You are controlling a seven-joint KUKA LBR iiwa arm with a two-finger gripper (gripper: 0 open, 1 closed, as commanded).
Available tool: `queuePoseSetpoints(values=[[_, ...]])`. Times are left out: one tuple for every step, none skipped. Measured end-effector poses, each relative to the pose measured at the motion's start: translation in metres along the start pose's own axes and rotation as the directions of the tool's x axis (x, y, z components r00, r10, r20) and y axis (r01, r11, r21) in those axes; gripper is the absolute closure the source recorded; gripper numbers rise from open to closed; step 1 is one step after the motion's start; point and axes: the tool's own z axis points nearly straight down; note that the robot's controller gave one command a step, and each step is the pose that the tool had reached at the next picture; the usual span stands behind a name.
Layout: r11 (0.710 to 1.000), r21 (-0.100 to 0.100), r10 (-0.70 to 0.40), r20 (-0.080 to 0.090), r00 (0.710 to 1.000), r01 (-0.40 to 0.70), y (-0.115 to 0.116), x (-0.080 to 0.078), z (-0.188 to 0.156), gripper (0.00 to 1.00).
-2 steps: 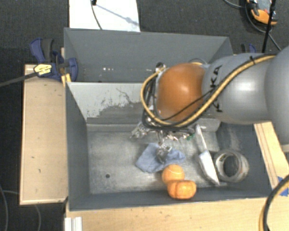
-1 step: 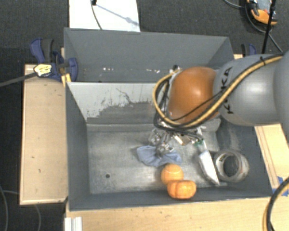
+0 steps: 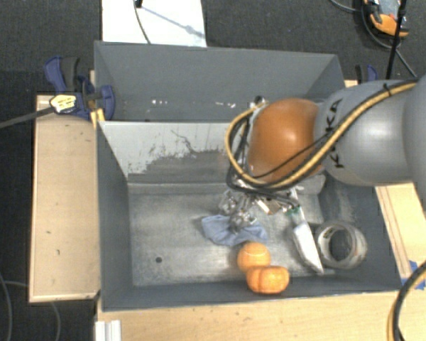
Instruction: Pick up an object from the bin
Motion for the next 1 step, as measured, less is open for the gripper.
queuePoseSetpoints(values=[[1.000, -0.001, 0.001, 0.000, 1.000, -0.001, 0.0005, 0.0006, -0.0025, 1.00]])
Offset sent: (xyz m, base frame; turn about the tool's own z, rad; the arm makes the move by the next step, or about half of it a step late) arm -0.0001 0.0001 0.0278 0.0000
